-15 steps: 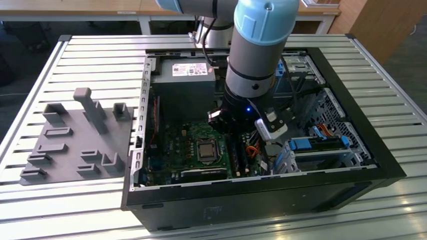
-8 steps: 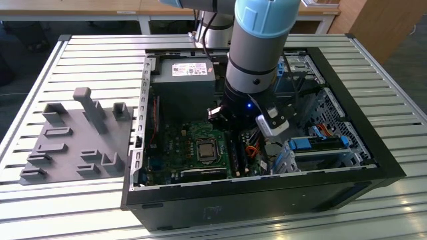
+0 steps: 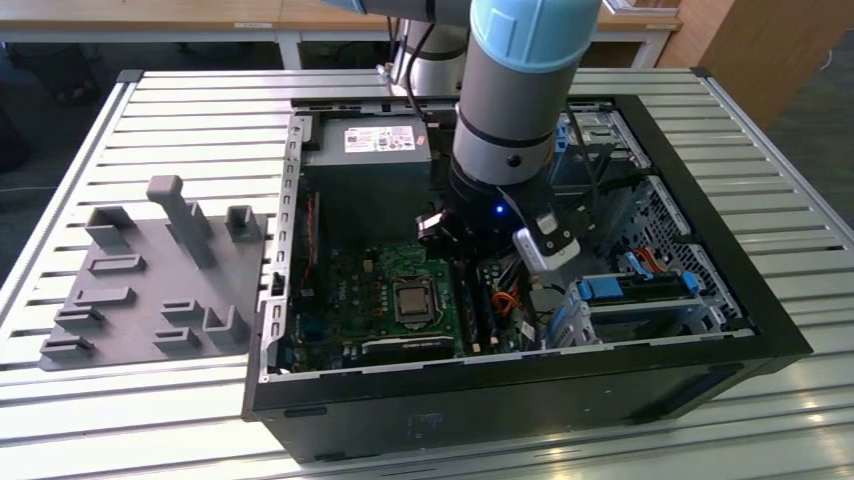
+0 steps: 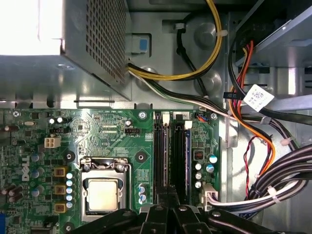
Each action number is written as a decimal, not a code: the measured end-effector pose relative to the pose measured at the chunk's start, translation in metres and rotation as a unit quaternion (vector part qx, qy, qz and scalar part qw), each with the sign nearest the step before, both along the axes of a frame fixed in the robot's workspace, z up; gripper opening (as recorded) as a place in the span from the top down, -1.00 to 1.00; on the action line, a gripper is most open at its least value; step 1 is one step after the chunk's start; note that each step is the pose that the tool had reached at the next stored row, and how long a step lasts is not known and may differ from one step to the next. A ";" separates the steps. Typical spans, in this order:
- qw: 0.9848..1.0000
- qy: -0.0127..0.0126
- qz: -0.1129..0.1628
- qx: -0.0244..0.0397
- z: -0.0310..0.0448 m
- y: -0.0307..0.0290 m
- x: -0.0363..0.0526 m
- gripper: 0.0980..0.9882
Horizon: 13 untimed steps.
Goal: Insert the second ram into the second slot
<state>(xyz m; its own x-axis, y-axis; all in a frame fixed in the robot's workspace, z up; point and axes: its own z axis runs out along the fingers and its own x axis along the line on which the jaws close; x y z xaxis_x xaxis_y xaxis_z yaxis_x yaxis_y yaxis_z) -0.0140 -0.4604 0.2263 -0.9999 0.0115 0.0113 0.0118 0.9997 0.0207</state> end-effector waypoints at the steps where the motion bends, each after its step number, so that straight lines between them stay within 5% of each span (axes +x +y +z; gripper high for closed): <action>1: 1.000 0.000 0.000 0.000 -0.0009 0.0000 0.0000 0.98; 13: 1.000 0.000 0.000 -0.001 -0.0104 -0.0002 -0.0001 0.98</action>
<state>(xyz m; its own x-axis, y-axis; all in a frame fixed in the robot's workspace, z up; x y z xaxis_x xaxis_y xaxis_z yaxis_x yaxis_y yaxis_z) -0.0141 -0.4605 0.2158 -0.9999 0.0115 0.0117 0.0117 0.9997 0.0196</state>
